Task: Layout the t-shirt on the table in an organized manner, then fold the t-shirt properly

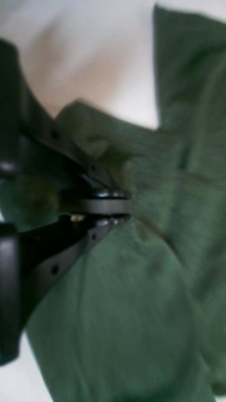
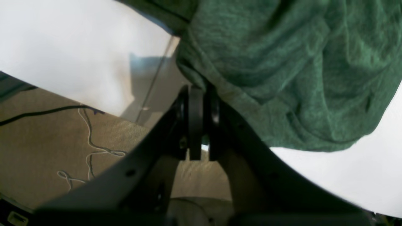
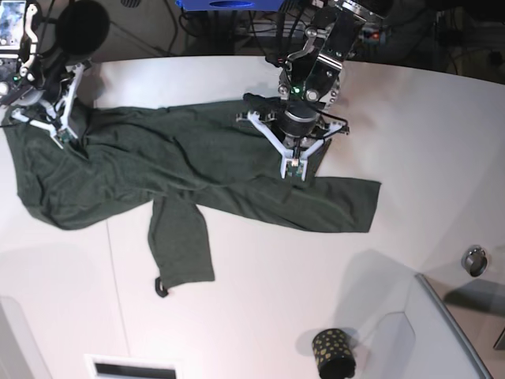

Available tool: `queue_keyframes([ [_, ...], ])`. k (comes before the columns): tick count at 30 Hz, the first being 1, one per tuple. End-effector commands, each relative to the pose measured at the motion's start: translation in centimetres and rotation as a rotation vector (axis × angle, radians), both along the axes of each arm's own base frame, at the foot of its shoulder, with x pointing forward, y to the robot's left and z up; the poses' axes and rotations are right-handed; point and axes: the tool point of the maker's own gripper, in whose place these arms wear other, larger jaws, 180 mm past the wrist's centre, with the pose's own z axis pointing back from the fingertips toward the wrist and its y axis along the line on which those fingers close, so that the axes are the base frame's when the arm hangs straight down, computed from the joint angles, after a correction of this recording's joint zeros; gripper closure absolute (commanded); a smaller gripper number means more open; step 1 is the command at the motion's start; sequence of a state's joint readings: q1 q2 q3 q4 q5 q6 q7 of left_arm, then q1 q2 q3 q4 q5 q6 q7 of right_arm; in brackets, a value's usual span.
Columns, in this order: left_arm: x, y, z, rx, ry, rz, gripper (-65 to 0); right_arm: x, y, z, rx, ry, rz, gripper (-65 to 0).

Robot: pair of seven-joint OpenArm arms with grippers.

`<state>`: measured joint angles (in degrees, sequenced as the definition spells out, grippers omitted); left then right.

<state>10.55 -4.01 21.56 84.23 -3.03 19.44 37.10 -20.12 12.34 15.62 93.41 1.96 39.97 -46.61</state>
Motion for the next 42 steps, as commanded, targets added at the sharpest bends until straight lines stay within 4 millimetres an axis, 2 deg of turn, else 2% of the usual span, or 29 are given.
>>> queue_keyframes([
  [1, -0.5, 0.5, -0.5, 0.021, 0.003, -0.001, 0.0, 1.0, -0.6, 0.9, -0.013, -0.035, 0.006, -0.6],
  [4, -1.7, 3.0, -1.9, 0.082, -0.015, -0.013, 0.0, 1.2, -0.5, 1.0, -0.015, -0.037, 0.012, -0.6],
  [6, -1.9, 5.1, -2.2, 0.125, -0.035, -0.023, 0.0, 1.1, -0.4, 1.0, -0.024, -0.027, 0.02, -0.6],
  [8, -1.7, 7.0, -2.1, 0.158, -0.041, -0.016, 0.0, 2.1, -0.2, 1.6, -0.062, -0.02, 0.064, -0.6],
  [13, 0.7, 11.3, 0.8, 0.204, -0.125, 0.073, 0.0, 5.4, -1.3, 4.0, -0.295, -0.023, 0.179, -0.6],
  [15, 1.5, 13.0, 1.8, 0.215, -0.154, 0.119, 0.0, 6.9, -1.1, 4.3, -0.355, -0.027, 0.219, -0.6],
  [16, 2.0, 13.9, 2.5, 0.219, -0.173, 0.145, 0.0, 7.4, -0.4, 3.8, -0.36, -0.014, 0.25, -0.6],
  [18, 2.6, 14.7, 4.0, 0.211, -0.214, 0.181, 0.0, 8.4, 1.4, 2.8, -0.347, 0.006, 0.306, -0.6],
  [21, 3.4, 13.9, 5.6, 0.189, -0.263, 0.174, 0.0, 9.4, 3.5, 1.2, -0.306, 0.036, 0.334, -0.6],
  [24, 3.0, 13.5, 5.8, 0.178, -0.254, 0.176, 0.0, 11.5, 4.9, 0.5, -0.272, 0.043, 0.339, -0.8],
  [28, 2.9, 13.2, 6.1, 0.168, -0.236, 0.18, 0.0, 13.6, 5.0, 0.4, -0.258, 0.038, 0.332, -1.8],
  [30, 2.5, 13.4, 6.1, 0.17, -0.232, 0.182, 0.0, 13.8, 4.7, 0.6, -0.267, 0.034, 0.33, -6.3],
  [32, 2.0, 13.7, 5.9, 0.177, -0.221, 0.184, 0.0, 13.7, 3.4, 1.5, -0.296, 0.011, 0.323, -15.2],
  [35, 1.4, 13.9, 5.4, 0.183, -0.204, 0.183, 0.0, 12.7, 2.2, 2.6, -0.317, -0.025, 0.309, -36.9],
  [36, 1.1, 14.0, 5.2, 0.19, -0.198, 0.182, 0.0, 12.3, 1.4, 3.0, -0.31, -0.043, 0.271, -45.8],
  [37, 1.1, 14.0, 5.2, 0.188, -0.198, 0.182, 0.0, 11.9, 0.6, 3.6, -0.305, -0.062, 0.23, -51.6],
  [39, 0.8, 13.9, 5.1, 0.182, -0.191, 0.183, 0.0, 11.4, -0.1, 4.4, -0.251, -0.133, 0.141, -51.8],
  [42, 0.3, 13.8, 4.9, 0.181, -0.182, 0.182, 0.0, 8.7, -2.8, 4.9, -0.208, -0.183, -0.036, -47.6],
])
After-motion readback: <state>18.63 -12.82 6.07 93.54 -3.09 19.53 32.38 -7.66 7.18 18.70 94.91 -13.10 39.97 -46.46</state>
